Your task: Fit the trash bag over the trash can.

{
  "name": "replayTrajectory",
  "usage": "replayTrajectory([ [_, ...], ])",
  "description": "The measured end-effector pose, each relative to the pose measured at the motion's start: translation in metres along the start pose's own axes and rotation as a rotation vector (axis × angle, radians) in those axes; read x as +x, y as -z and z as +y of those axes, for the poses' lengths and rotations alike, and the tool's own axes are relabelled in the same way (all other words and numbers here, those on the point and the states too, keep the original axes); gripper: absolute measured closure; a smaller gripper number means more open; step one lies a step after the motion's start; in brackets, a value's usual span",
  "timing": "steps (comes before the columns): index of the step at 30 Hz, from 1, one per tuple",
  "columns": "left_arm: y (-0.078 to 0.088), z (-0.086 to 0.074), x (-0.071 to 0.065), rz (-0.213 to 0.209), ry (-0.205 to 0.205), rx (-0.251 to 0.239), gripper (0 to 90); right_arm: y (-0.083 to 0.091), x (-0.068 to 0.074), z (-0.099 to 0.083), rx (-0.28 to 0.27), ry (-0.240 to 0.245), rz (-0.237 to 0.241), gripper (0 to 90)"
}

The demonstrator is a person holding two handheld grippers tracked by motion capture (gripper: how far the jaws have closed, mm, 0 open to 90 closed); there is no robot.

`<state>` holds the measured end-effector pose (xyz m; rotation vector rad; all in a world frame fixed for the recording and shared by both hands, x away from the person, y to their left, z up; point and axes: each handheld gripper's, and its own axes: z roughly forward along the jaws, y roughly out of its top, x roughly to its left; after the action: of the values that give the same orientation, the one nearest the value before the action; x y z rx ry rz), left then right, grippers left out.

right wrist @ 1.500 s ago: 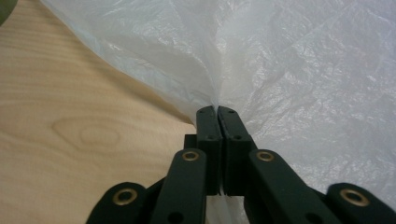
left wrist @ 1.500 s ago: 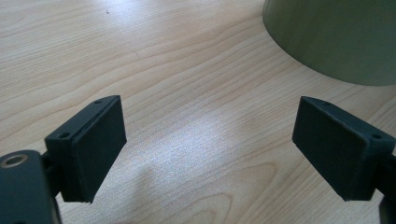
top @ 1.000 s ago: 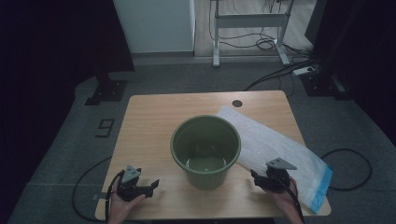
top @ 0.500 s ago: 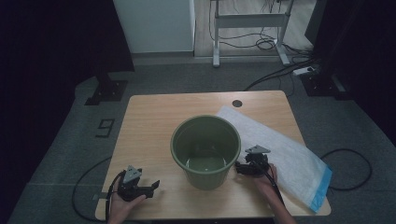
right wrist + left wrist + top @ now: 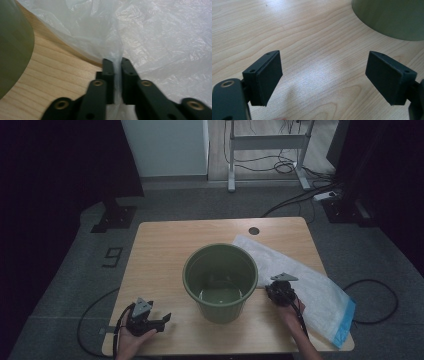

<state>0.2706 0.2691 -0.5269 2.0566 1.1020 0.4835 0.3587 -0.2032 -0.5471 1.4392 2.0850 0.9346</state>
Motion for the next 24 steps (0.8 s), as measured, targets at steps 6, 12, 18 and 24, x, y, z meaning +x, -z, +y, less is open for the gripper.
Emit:
replayTrajectory([
  [6, -0.001, 0.0, 0.001, 0.015, 0.003, 0.0, 13.7, 0.01, -0.021, -0.006, -0.058, -0.094, 0.099, 88.8],
  [12, -0.002, 0.0, -0.002, 0.023, 0.0, 0.005, 13.7, 0.034, -0.034, 0.002, -0.176, -0.163, 0.147, 88.9],
  [18, -0.002, 0.001, -0.005, 0.022, -0.008, 0.003, 13.7, 0.06, -0.048, 0.004, -0.284, -0.233, 0.159, 89.0],
  [24, -0.003, 0.002, -0.005, 0.024, -0.015, 0.007, 13.7, 0.084, -0.056, 0.011, -0.385, -0.252, 0.157, 89.0],
])
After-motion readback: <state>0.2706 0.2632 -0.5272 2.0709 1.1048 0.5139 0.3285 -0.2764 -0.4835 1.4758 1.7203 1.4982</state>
